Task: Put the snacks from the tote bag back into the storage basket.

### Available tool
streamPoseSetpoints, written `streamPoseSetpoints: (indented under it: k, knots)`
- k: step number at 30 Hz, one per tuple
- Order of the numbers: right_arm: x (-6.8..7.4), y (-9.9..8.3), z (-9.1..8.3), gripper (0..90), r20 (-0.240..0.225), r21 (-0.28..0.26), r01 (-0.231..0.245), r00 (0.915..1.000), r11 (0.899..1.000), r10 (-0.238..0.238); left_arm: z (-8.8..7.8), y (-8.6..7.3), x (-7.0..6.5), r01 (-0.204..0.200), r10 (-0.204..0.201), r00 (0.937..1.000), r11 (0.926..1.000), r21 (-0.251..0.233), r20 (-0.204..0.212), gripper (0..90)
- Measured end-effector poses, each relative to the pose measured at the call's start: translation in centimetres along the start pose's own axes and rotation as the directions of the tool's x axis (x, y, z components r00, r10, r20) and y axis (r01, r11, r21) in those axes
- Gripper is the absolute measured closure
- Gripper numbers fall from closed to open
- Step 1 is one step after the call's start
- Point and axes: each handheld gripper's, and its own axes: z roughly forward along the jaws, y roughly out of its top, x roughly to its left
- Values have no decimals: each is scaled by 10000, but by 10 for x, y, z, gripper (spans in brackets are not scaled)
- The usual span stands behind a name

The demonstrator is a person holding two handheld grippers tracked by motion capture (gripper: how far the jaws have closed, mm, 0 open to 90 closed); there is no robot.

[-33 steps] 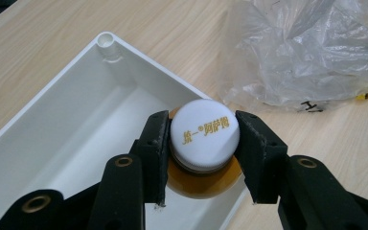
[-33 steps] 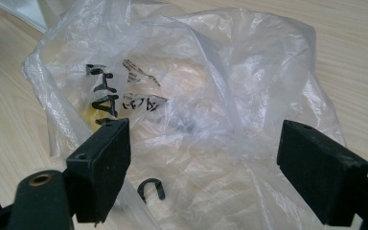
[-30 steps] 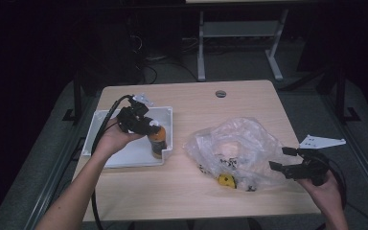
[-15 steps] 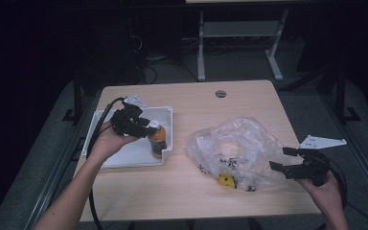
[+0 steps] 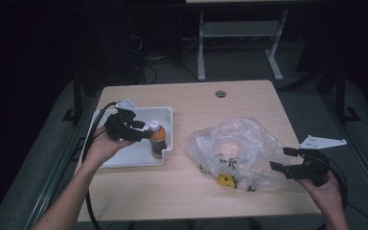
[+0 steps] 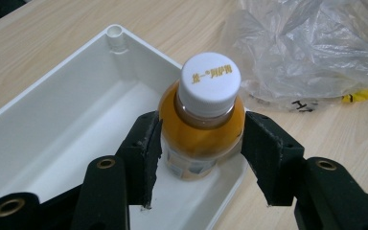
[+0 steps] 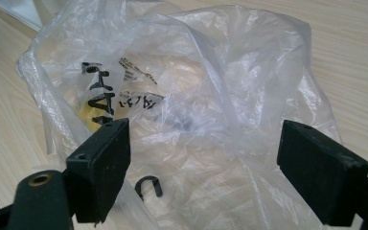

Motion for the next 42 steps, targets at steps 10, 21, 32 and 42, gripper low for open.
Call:
streamPoseSetpoints:
  k: [10, 21, 32, 42]
  knots:
    - [-1, -1, -1, 184, 32, -34, -33, 10000, 10000, 33, -3, -10, 2, 82, -82, 10000, 9999, -145, -16, 456]
    - [-1, -1, 0, 184, 71, -2, -128, 9999, 9999, 128, -3, -26, 6, 317, -317, 9995, 9990, -299, -16, 450]
    - [-1, -1, 2, 184, 70, 24, -103, 9999, 9999, 103, -2, -39, 6, 352, -355, 9993, 9988, -349, -91, 441]
    - [-1, -2, 1, 184, 87, 17, -102, 9999, 9999, 101, 0, -54, 7, 448, -453, 9989, 9983, -362, -138, 435]
